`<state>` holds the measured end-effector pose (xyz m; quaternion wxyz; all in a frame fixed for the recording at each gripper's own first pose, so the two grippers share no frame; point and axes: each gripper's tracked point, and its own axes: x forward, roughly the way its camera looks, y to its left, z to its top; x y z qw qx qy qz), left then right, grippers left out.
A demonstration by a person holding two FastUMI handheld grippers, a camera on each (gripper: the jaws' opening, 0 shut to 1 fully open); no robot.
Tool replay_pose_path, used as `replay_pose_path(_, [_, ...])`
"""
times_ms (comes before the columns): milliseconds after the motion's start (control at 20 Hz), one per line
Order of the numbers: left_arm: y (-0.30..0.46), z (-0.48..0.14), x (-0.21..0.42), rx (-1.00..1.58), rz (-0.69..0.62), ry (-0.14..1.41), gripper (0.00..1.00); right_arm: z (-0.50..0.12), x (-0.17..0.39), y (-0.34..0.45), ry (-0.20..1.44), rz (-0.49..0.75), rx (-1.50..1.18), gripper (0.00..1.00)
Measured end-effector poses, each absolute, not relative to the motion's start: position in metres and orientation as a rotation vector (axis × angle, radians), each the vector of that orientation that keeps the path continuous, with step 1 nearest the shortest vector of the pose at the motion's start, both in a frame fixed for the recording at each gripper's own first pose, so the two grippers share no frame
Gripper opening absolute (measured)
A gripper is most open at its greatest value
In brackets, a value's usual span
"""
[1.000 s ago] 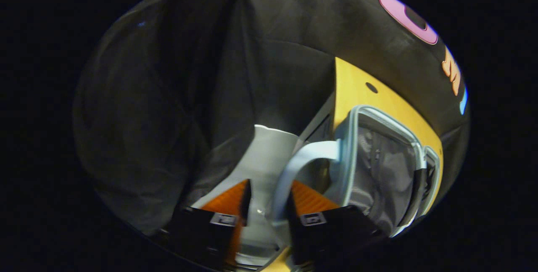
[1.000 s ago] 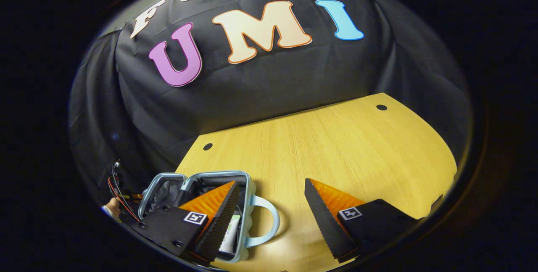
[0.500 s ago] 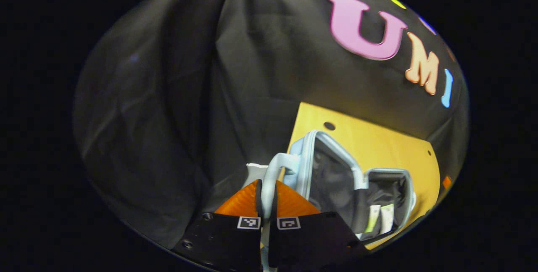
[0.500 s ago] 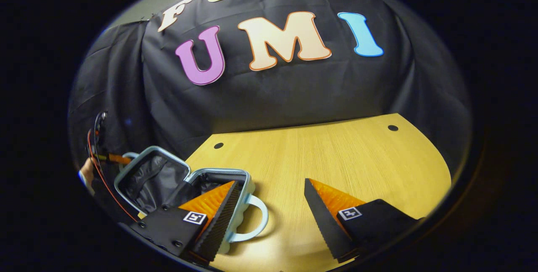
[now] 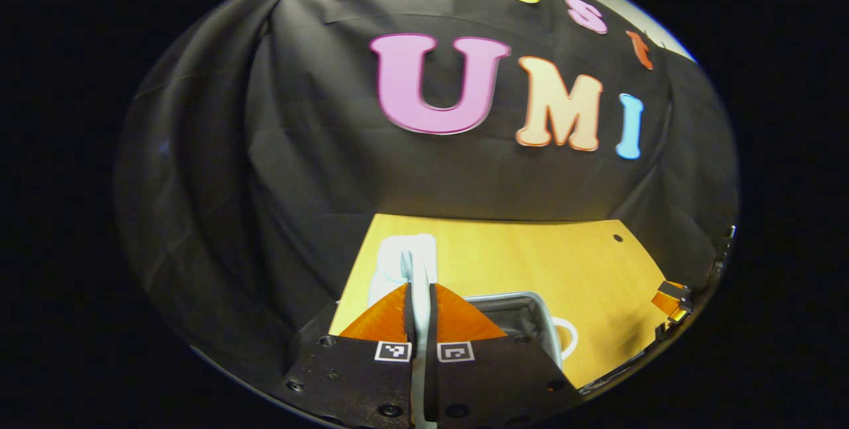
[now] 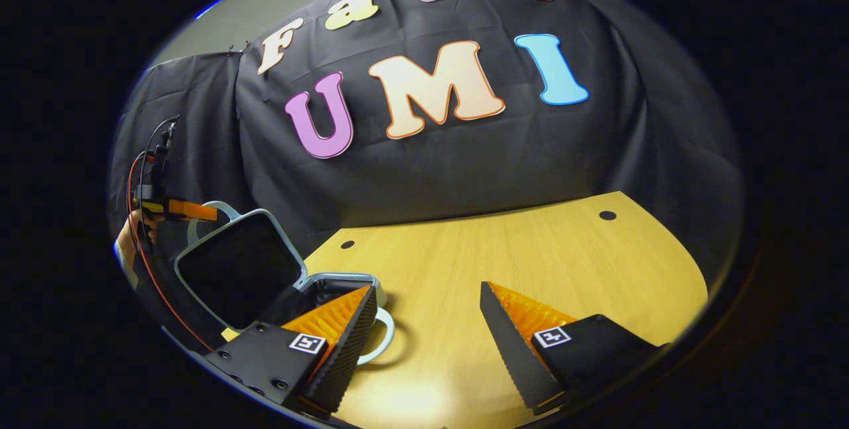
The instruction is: First open the suitcase, pack the skin care products into it, and then close the suitcase.
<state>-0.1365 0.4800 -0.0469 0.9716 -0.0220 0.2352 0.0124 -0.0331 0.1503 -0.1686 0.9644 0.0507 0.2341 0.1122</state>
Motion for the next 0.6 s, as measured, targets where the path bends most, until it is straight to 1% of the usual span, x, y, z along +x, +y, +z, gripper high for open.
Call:
replay_pose_path(250, [0.377, -0.062, -0.125, -0.114, -0.119, 0.473, 0.00, -0.157, -0.042, 0.097, 0.452, 0.172, 0.101, 0.97])
replay_pose_path(450, [0.315, -0.094, -0.115, -0.154, -0.183, 0.509, 0.00, -0.152, -0.049, 0.062, 0.449, 0.125, 0.105, 0.97])
replay_pose_path(600, [0.276, -0.123, -0.113, -0.166, -0.197, 0.538, 0.00, -0.149, -0.058, 0.041, 0.448, 0.092, 0.098, 0.97])
